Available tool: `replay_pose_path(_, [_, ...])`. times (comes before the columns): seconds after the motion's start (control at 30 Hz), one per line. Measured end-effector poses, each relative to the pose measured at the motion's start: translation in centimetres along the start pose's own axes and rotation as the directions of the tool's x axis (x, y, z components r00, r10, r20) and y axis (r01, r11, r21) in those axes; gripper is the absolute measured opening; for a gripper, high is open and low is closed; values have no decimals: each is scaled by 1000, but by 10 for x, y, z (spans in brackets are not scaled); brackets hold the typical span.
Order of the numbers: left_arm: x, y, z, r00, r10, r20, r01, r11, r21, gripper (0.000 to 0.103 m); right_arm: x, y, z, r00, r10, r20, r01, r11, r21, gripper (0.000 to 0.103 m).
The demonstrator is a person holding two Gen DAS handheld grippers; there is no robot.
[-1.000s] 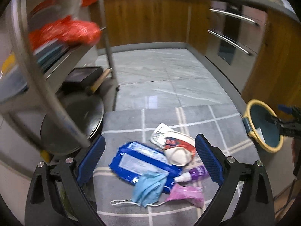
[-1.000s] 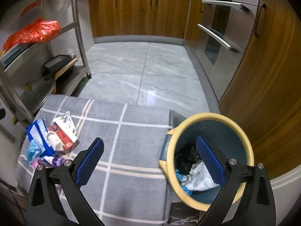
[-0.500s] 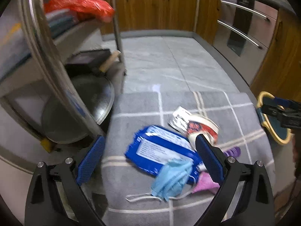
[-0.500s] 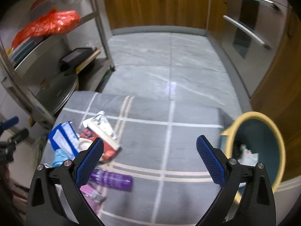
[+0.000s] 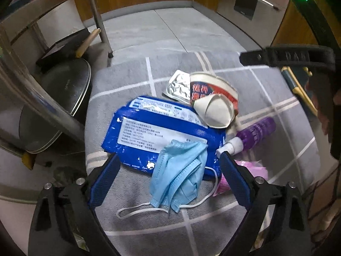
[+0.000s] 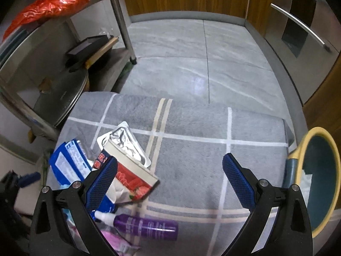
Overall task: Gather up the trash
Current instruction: 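Grasp the blue mask with the left gripper while the right grasps the white-and-red cup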
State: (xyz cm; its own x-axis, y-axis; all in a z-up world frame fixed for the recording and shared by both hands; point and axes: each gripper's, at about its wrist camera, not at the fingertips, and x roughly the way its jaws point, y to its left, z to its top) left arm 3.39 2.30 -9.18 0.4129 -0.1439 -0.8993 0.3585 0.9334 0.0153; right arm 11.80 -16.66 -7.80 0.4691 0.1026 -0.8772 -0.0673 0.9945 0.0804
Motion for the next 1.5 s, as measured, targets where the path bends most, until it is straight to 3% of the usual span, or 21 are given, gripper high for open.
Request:
replay_pose_path(0.1, [8, 3, -2, 1000, -20, -18, 19, 1000, -15, 77, 9, 3, 1, 1000, -1, -17, 1, 1000, -15, 97])
replay_pose_path(0.2, [15, 3, -2, 999, -32, -33, 32, 999, -21, 59, 15, 6, 1, 999, 12, -31, -13, 1000, -25, 94])
replay_pose_path(0.27, [18, 6, 0, 997, -63, -40, 62, 997, -37, 38, 19, 9, 1, 999, 32, -44, -33, 999, -29, 80])
replay_pose_path(0.37, [18, 8, 3, 997, -75, -32, 73, 996, -50, 21, 26, 15, -1, 997, 38, -71, -42, 997, -63, 68])
replay_pose_path(0.47, [11, 10, 7, 996, -84, -11, 84, 995, -60, 11, 28, 22, 0, 994, 77, -79, -85, 992, -95, 66])
replay_pose_path(0.67, [-4, 8, 14, 996, -62, 59, 64, 997, -33, 8, 28, 38, 4, 988, 138, -63, -147, 974, -173, 66])
replay_pose_path(0.83, [-4, 8, 15, 995, -72, 65, 74, 997, -28, 8, 38, 46, 4, 985, 146, -92, -162, 965, -207, 66])
replay_pose_path(1.03, [-1, 2, 14, 996, -68, 59, 68, 998, 4, 8, 54, 35, 4, 967, 196, -161, -218, 967, -131, 67])
replay_pose_path(1.1, [1, 1, 13, 997, -65, 52, 65, 998, 10, 8, 55, 34, 3, 962, 209, -178, -232, 965, -122, 55])
replay_pose_path(1.13, [2, 0, 13, 997, -63, 48, 63, 998, 12, 8, 55, 34, 2, 957, 218, -189, -243, 963, -118, 43])
replay_pose_path(1.23, [3, 0, 12, 997, -58, 41, 58, 998, 14, 8, 54, 36, 3, 955, 224, -193, -252, 959, -132, 29])
replay_pose_path(1.5, [6, -4, 14, 999, -36, 35, 36, 999, 20, 8, 36, 31, 4, 939, 282, -197, -313, 938, -150, 8])
